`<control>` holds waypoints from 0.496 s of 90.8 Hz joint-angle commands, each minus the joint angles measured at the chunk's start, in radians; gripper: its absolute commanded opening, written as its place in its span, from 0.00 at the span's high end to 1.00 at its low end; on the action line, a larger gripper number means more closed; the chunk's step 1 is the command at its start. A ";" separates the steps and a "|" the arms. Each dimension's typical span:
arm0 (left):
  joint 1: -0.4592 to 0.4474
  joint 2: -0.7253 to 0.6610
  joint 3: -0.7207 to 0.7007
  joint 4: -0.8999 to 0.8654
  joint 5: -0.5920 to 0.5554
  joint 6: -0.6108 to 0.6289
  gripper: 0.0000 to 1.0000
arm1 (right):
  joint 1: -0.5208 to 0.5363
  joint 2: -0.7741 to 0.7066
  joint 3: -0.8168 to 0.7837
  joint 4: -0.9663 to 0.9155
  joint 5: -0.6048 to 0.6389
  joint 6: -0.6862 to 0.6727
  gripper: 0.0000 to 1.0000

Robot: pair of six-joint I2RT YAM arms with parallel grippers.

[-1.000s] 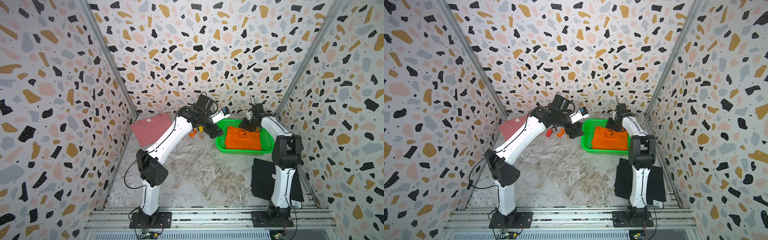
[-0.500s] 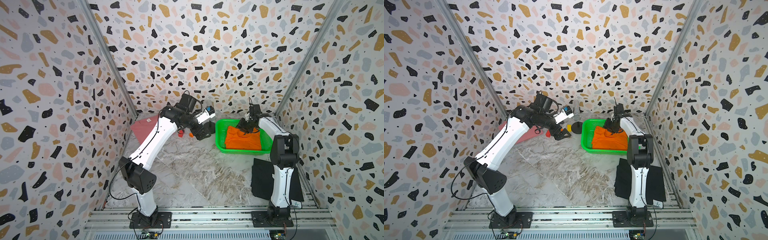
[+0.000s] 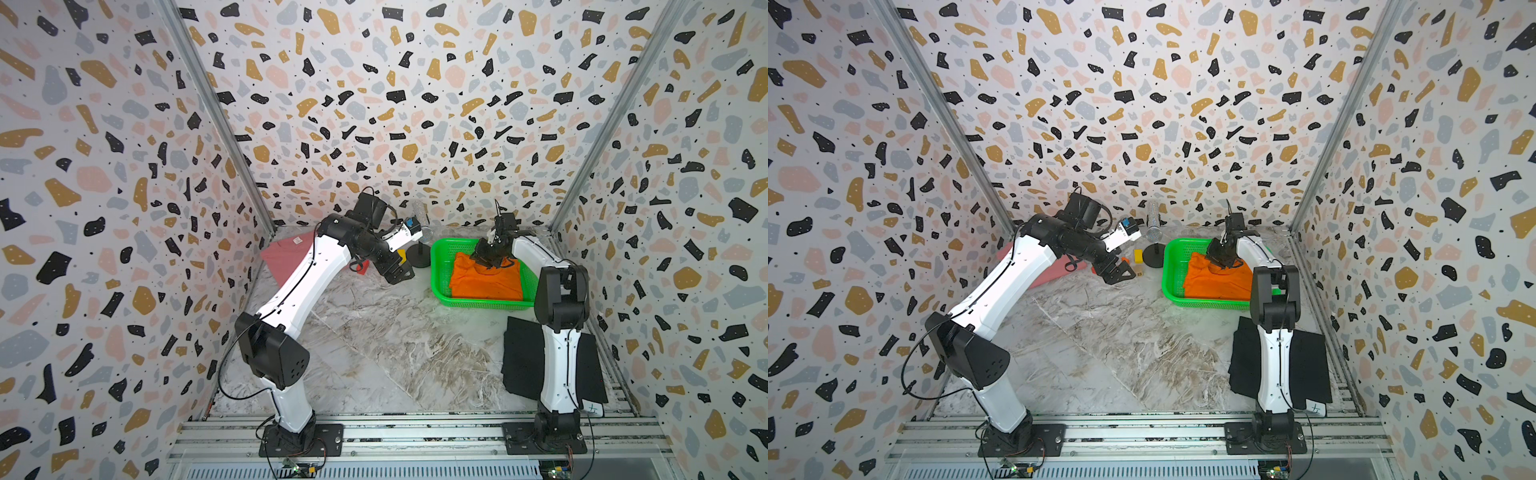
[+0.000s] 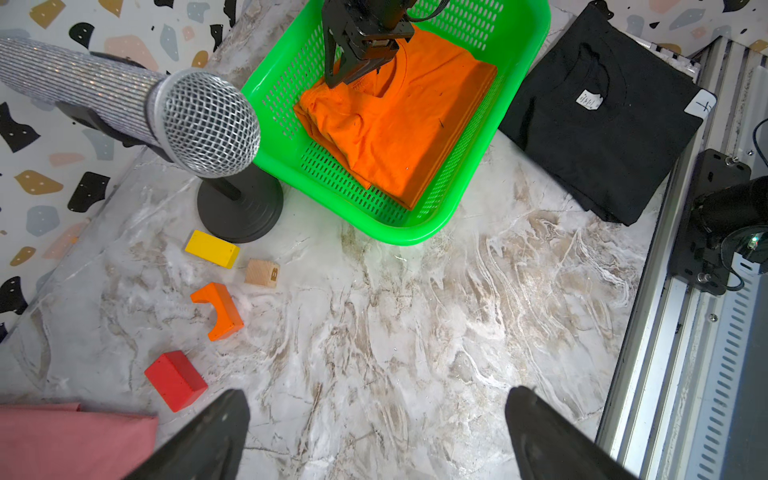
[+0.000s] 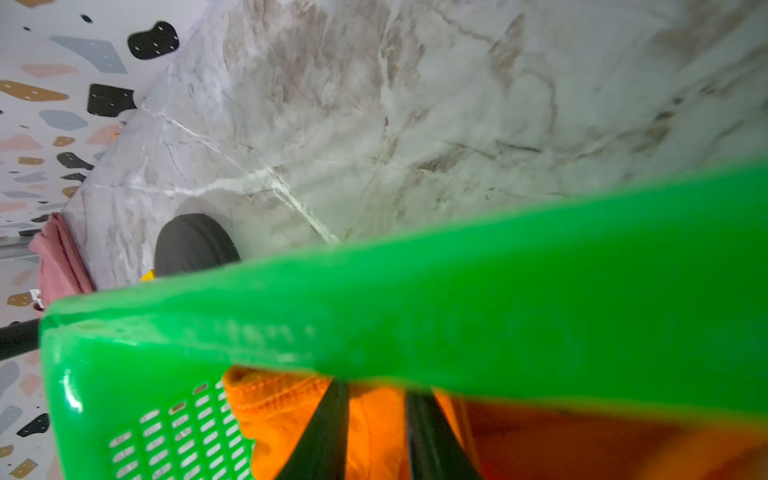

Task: Put the folded t-shirts into the basket
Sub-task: Place the T-shirt in the bin.

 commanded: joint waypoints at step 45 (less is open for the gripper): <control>0.037 -0.069 -0.069 0.048 0.040 -0.014 0.02 | 0.005 -0.027 0.042 0.102 -0.029 -0.024 1.00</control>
